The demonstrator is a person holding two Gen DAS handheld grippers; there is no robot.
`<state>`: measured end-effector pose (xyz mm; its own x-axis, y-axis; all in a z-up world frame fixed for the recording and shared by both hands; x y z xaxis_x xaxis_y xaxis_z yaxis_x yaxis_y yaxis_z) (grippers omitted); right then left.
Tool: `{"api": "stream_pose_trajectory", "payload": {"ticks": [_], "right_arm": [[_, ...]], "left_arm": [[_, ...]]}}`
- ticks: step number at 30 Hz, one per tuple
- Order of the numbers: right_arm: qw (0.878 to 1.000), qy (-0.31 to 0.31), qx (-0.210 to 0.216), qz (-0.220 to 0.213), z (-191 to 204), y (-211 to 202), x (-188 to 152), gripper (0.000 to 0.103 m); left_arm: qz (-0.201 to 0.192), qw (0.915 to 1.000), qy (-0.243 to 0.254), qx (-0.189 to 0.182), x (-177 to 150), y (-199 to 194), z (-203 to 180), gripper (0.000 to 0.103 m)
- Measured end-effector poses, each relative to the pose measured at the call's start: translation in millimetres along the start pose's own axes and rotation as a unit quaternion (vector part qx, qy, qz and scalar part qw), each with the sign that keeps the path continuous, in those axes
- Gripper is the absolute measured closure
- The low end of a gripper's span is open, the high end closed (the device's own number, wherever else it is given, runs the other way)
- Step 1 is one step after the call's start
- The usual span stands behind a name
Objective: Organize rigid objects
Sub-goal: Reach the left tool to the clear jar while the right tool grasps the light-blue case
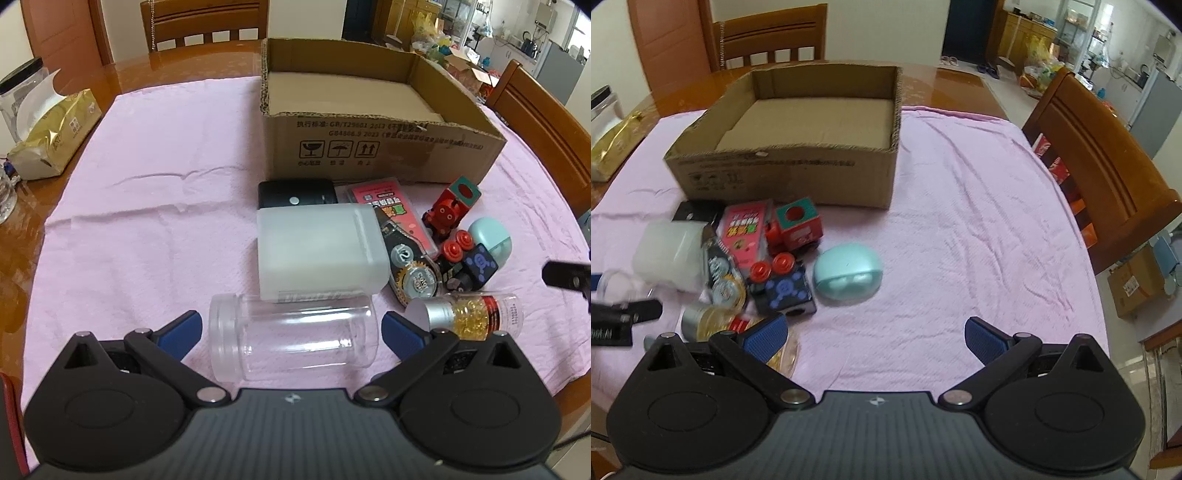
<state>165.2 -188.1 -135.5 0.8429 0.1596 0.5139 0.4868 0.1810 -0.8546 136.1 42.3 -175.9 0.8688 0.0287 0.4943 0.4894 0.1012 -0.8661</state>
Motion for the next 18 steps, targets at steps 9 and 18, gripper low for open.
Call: {"api": "stream_pose_trajectory", "payload": {"ticks": [9, 18], "right_arm": [[1.0, -0.012, 0.021, 0.004, -4.8, 31.3, 24.8, 0.0], [0.999, -0.018, 0.044, 0.015, -8.8, 83.7, 39.4, 0.0]], "left_arm": [[0.005, 0.9992, -0.035, 0.018, -4.5, 4.0, 3.5, 0.001], [0.007, 0.9968, -0.066, 0.046, -5.8, 4.0, 3.7, 0.001]]}}
Point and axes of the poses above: each gripper's, at about its wrist camera, not at the fingertips, and y roughly the way its jaws point, z to its left, x to its top, the point moved 8 cm from there along y, roughly the way its jaws point, and after that the axes turned 9 degrees about x, right-handed, at the moved point
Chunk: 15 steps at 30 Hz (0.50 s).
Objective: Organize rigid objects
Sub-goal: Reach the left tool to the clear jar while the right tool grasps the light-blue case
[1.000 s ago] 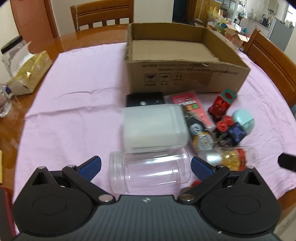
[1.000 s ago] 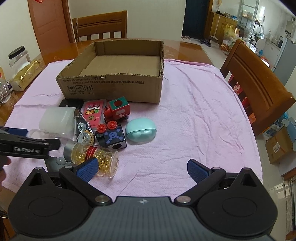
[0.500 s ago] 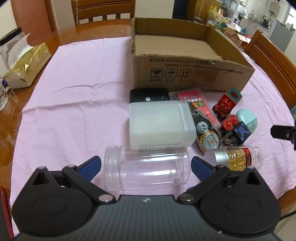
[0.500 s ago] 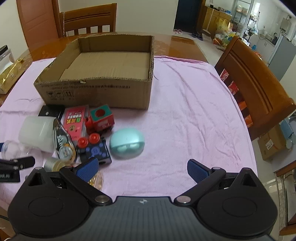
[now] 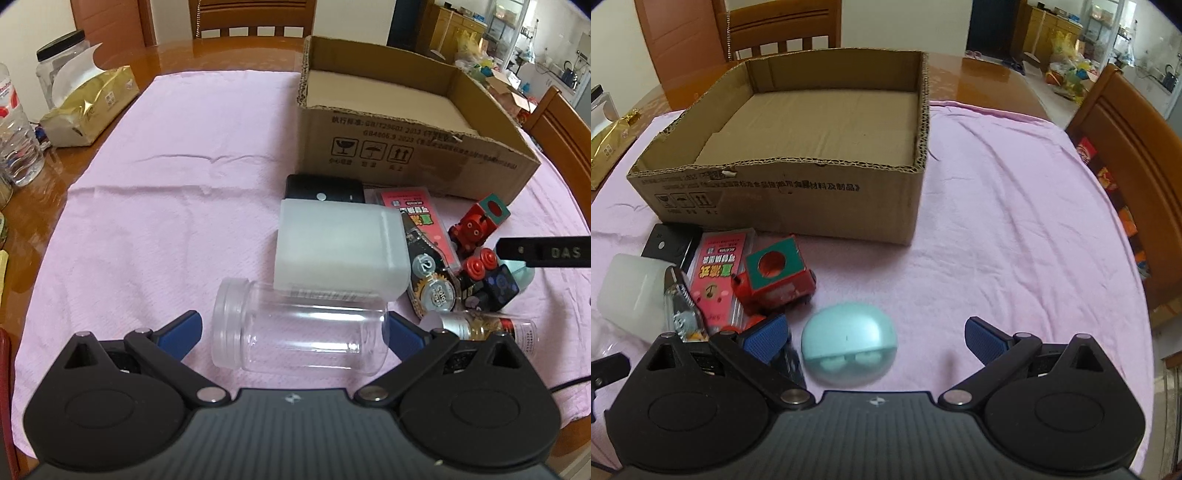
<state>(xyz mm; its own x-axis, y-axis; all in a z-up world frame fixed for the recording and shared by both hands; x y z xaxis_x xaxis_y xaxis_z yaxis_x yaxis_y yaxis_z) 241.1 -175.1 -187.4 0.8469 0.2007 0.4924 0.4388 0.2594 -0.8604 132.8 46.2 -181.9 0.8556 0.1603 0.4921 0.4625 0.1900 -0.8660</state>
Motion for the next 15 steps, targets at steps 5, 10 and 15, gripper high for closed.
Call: {"api": "stream_pose_trajectory", "payload": {"ticks": [5, 10, 15], "right_arm": [[1.0, -0.001, 0.005, 0.001, -6.4, 11.4, -3.7, 0.0], [1.0, -0.016, -0.001, 0.011, -14.2, 5.3, -16.8, 0.0], [0.999, -0.027, -0.026, 0.02, -29.0, 1.4, -33.7, 0.0]], "left_arm": [[0.003, 0.9999, 0.006, 0.01, -1.9, -1.0, -3.0, 0.001], [0.011, 0.9997, 0.016, 0.012, -4.1, 2.1, -5.4, 0.001], [0.014, 0.9996, 0.021, 0.016, -4.3, 5.3, -4.3, 0.001]]}}
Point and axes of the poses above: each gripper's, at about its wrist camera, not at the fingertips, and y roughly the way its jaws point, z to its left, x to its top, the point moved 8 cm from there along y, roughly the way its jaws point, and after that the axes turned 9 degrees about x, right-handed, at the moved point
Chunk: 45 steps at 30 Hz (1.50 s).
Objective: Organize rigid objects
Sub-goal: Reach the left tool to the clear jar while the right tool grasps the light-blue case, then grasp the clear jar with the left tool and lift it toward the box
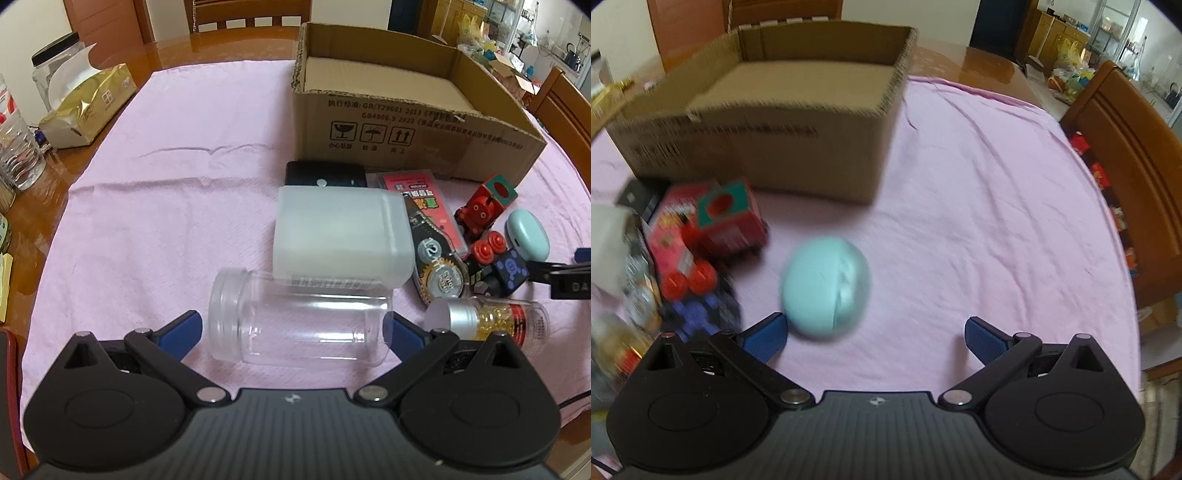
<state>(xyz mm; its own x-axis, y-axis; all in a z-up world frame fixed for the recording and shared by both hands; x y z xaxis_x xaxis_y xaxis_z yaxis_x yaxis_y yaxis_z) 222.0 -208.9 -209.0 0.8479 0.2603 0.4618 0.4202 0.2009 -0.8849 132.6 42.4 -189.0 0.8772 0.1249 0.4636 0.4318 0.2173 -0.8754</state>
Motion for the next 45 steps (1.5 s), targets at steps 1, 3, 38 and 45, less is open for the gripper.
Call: {"api": "stream_pose_trajectory", "payload": {"ticks": [1, 3, 38, 45], "right_arm": [[1.0, 0.007, 0.004, 0.002, -3.4, -0.2, -1.6, 0.0], [1.0, 0.013, 0.013, 0.004, -7.1, 0.3, -2.9, 0.0], [0.988, -0.116, 0.097, -0.039, 25.6, 11.0, 30.3, 0.045], [0.988, -0.114, 0.095, -0.037, 26.0, 12.0, 29.7, 0.045]], "left_arm": [[0.001, 1.0, -0.001, -0.002, -0.1, 0.9, 0.3, 0.001], [0.007, 1.0, -0.003, -0.003, -0.6, 2.5, 0.5, 0.001], [-0.02, 0.9993, 0.031, 0.004, 7.0, 7.4, -0.9, 0.012], [-0.015, 0.9994, 0.026, 0.018, 4.0, 5.2, 3.9, 0.011]]}}
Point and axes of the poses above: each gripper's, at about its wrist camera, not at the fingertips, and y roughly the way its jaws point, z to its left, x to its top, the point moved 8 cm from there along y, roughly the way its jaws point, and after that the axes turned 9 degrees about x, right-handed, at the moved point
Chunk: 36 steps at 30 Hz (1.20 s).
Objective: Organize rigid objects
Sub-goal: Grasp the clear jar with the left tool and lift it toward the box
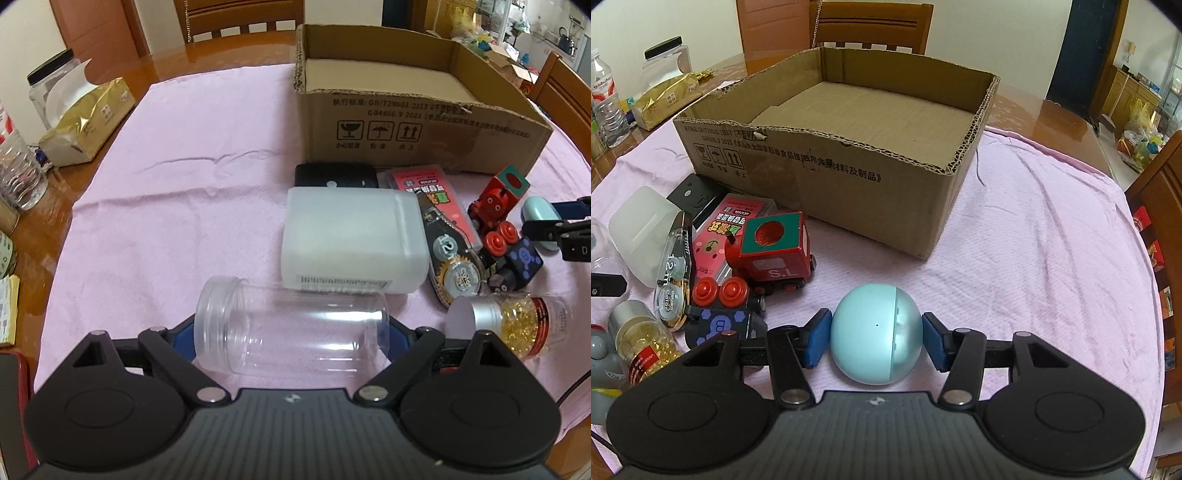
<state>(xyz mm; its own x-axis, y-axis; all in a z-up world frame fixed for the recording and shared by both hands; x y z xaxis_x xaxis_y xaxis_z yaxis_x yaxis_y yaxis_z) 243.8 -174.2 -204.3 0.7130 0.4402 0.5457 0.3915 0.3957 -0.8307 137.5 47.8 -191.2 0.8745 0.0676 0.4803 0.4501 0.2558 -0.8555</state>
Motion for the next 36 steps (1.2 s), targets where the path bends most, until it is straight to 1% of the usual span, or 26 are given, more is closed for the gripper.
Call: {"api": "stream_pose_trajectory", "payload": {"ticks": [9, 13, 15, 18, 23, 30, 32, 36], "right_arm": [[1.0, -0.004, 0.003, 0.004, 0.0, 1.1, -0.1, 0.043], [1.0, -0.008, 0.001, 0.01, 1.9, 0.0, 0.0, 0.045], [1.0, -0.008, 0.002, 0.014, 3.0, -0.6, -0.2, 0.045], [1.0, -0.007, 0.002, 0.021, 3.6, -1.3, -0.6, 0.045], [0.999, -0.032, -0.005, 0.037, 7.7, -7.9, -4.0, 0.045], [0.997, -0.056, 0.006, 0.046, 11.6, -32.7, -3.8, 0.045], [0.997, -0.062, 0.014, 0.046, 13.2, -41.6, -1.4, 0.045], [0.996, -0.07, 0.029, 0.039, 18.6, -64.1, 10.0, 0.045]], "left_arm": [[0.002, 0.9999, -0.014, 0.008, -0.1, -9.8, 3.0, 0.011], [-0.004, 0.9999, -0.012, 0.011, 3.1, -12.8, 3.5, 0.012], [0.0, 0.9999, -0.007, 0.011, 3.9, -13.8, 3.5, 0.012], [0.002, 0.9999, 0.006, 0.013, 6.6, -17.7, 4.1, 0.012], [0.004, 0.9997, 0.022, 0.004, 12.2, -29.3, 7.6, 0.012], [0.012, 0.9979, 0.062, -0.016, 23.0, -51.5, 11.8, 0.012], [0.007, 0.997, 0.075, -0.021, 30.5, -60.2, 12.0, 0.012], [-0.017, 0.9949, 0.096, -0.025, 53.2, -75.9, 10.5, 0.012]]}}
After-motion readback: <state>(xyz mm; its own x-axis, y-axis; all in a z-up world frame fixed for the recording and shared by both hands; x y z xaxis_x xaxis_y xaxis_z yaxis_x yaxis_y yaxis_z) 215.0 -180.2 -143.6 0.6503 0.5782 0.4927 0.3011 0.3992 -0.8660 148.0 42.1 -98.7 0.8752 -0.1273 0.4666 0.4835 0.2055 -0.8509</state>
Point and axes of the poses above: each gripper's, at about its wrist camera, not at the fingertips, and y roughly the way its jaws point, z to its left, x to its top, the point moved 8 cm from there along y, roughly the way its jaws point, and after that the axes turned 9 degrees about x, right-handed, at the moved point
